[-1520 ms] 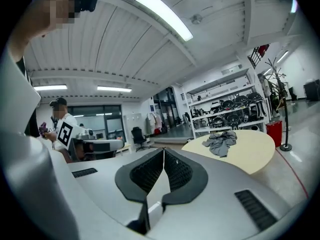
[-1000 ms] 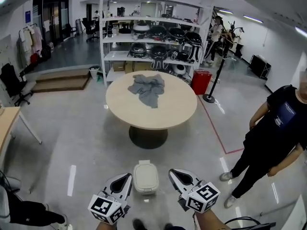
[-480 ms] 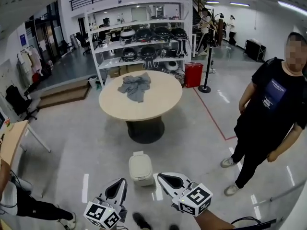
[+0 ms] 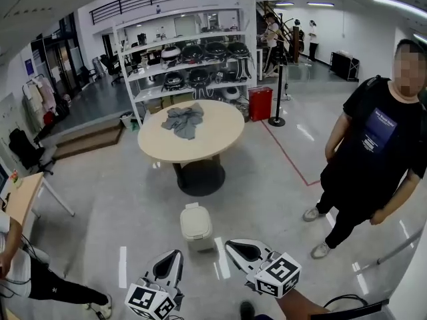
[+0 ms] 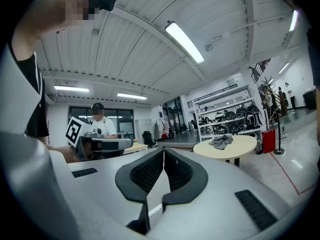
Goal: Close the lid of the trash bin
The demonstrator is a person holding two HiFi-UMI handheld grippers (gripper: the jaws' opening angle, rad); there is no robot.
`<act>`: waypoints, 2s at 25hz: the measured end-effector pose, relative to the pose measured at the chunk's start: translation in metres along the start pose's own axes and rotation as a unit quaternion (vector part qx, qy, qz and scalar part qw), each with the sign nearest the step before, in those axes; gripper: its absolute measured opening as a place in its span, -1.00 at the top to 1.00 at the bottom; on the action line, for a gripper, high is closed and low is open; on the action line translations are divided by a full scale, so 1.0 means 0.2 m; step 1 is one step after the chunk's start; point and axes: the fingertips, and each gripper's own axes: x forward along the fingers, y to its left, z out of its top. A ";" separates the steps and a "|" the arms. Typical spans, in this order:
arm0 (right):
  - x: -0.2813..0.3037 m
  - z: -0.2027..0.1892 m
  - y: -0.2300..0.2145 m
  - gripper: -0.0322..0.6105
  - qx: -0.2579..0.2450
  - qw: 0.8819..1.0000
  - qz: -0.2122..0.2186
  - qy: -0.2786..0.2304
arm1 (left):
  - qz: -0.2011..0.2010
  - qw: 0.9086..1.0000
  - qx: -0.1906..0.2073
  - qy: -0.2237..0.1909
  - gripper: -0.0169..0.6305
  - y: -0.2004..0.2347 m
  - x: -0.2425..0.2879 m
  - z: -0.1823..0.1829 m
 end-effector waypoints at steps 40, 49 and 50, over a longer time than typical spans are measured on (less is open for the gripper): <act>-1.60 -0.10 1.23 0.87 -0.008 1.000 -0.013 -0.016 | -0.008 1.000 0.006 0.014 0.96 -1.48 -1.42 -0.19; -1.72 -0.17 1.60 0.87 -0.013 0.997 -0.076 -0.029 | -0.048 0.999 0.022 -0.004 0.96 -1.48 -1.87 -0.23; -1.73 -0.19 1.64 0.87 -0.009 0.996 -0.083 -0.025 | -0.051 0.998 0.021 -0.006 0.96 -1.47 -1.92 -0.24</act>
